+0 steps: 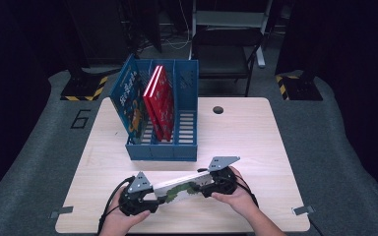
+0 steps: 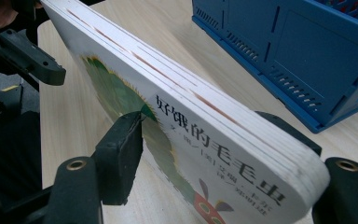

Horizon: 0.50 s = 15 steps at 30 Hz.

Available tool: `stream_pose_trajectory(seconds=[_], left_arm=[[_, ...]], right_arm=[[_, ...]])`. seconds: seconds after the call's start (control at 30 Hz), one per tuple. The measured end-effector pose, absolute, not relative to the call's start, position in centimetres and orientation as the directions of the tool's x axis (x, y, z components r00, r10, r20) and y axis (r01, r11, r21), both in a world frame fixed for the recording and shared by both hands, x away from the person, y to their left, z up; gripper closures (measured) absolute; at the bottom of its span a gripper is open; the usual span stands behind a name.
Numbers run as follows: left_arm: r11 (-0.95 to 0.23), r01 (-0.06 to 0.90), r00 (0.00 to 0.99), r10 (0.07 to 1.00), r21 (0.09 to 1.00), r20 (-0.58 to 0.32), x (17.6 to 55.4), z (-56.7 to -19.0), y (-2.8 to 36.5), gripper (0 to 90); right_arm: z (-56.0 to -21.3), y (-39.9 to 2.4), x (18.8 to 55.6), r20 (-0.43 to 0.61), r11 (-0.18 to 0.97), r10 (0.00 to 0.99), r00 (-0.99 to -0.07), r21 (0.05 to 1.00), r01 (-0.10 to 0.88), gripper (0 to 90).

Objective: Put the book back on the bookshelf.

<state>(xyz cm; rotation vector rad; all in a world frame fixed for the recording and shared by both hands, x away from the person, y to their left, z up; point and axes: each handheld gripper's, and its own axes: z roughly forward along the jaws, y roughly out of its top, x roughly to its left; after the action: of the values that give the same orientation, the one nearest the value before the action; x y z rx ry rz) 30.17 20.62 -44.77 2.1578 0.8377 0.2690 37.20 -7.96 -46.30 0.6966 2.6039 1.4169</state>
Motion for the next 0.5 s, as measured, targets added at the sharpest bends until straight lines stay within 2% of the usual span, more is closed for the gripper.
stream_pose_trajectory(seconds=[0.17,0.3,0.5], left_arm=[[-0.486,0.49,0.774,0.625,0.724,-0.104,30.6,-44.4,20.4,52.6],[-0.453,0.454,0.799,0.589,0.767,-0.124,31.2,-43.6,19.9,52.6],[-0.484,0.424,0.826,0.554,0.765,-0.107,32.7,-42.2,18.1,51.5]], right_arm=[[-46.3,-8.1,37.2,0.13,0.461,0.434,-0.891,0.818,0.344,32.7],[-46.4,-8.5,36.9,0.126,0.461,0.425,-0.897,0.822,0.334,33.7],[-46.4,-8.7,36.6,0.11,0.463,0.422,-0.9,0.828,0.318,33.9]])
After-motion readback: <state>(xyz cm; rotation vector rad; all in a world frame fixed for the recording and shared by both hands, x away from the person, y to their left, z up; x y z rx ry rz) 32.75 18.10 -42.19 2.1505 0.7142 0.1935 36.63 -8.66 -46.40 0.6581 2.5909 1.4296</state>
